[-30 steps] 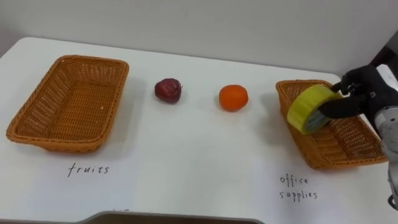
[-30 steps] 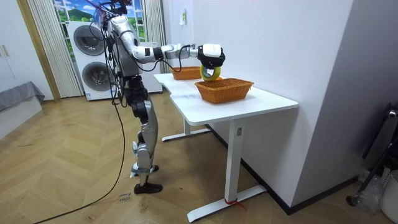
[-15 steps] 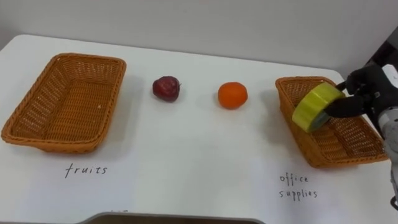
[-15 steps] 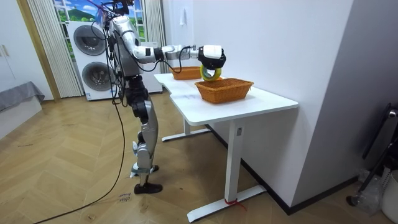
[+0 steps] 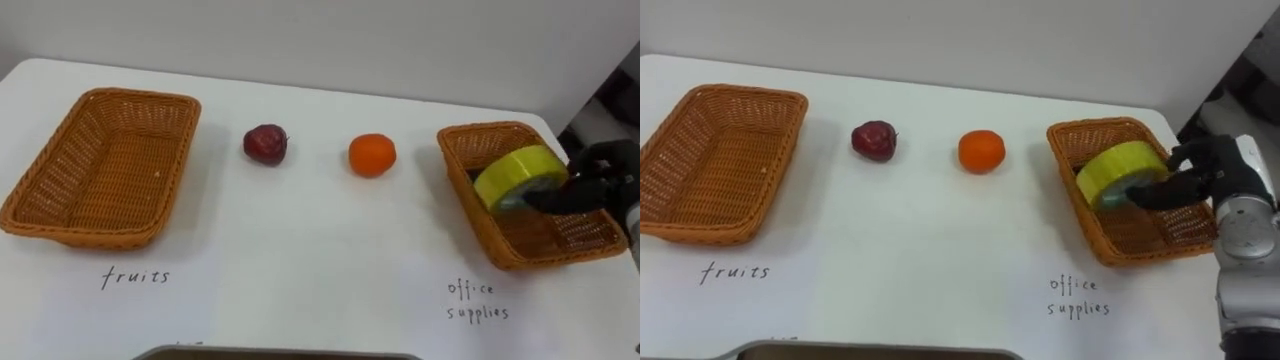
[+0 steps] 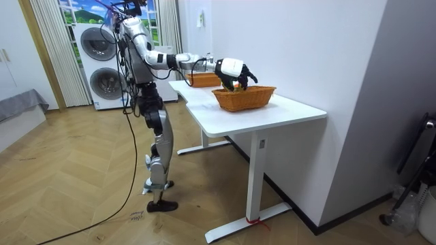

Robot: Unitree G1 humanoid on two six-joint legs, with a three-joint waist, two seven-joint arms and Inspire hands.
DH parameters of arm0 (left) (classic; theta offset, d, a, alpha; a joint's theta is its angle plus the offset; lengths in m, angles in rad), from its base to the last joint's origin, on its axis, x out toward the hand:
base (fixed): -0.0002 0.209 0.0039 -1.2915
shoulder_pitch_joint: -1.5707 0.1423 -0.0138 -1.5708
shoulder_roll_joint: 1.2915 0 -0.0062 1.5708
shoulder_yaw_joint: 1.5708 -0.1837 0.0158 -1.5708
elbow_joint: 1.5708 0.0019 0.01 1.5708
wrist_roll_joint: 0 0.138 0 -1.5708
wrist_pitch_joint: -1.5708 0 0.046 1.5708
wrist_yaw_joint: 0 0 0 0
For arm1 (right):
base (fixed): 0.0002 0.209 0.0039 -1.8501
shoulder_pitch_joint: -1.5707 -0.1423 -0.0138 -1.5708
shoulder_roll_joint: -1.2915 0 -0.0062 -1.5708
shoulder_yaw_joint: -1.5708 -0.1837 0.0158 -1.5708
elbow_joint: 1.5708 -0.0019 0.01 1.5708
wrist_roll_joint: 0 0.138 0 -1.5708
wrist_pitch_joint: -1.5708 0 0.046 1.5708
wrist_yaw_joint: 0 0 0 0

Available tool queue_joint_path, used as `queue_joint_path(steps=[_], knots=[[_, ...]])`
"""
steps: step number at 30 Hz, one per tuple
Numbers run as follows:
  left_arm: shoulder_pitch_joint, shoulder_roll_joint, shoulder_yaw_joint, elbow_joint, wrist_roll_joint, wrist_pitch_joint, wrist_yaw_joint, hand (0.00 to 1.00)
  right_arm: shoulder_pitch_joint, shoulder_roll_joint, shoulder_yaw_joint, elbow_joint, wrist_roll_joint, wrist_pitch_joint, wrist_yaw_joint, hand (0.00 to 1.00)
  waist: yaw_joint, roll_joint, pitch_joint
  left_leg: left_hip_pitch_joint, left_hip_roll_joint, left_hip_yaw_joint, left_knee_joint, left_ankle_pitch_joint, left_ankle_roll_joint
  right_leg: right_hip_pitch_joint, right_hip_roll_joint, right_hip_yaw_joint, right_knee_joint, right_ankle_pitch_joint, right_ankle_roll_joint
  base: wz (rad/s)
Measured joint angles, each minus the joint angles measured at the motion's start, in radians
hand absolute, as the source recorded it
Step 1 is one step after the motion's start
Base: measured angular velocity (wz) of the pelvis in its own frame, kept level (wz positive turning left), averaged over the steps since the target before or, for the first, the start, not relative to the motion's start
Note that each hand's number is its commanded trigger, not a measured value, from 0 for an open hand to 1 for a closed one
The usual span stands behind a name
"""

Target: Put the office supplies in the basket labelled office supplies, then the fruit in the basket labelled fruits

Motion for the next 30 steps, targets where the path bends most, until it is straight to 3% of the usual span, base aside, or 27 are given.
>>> queue_joint_path(steps=[18, 30], knots=[[-0.001, 0.006, -0.005, 0.000, -0.003, 0.006, 0.013, 0.00, -0.001, 0.000, 0.004, -0.041, 0.005, 0.021, -0.001, 0.00, 0.007, -0.009, 0.0042, 0.000, 0.000, 0.009, -0.007, 0.000, 0.000, -0.008, 0.000, 0.005, 0.002, 0.000, 0.000, 0.00], [-0.002, 0.003, -0.006, 0.000, -0.004, 0.024, 0.035, 0.00, -0.001, 0.000, 0.004, -0.059, 0.011, 0.022, -0.002, 0.00, 0.007, 0.004, -0.0015, 0.001, 0.000, 0.010, -0.007, 0.000, 0.000, -0.009, 0.000, 0.007, 0.004, 0.000, 0.000, 0.00]])
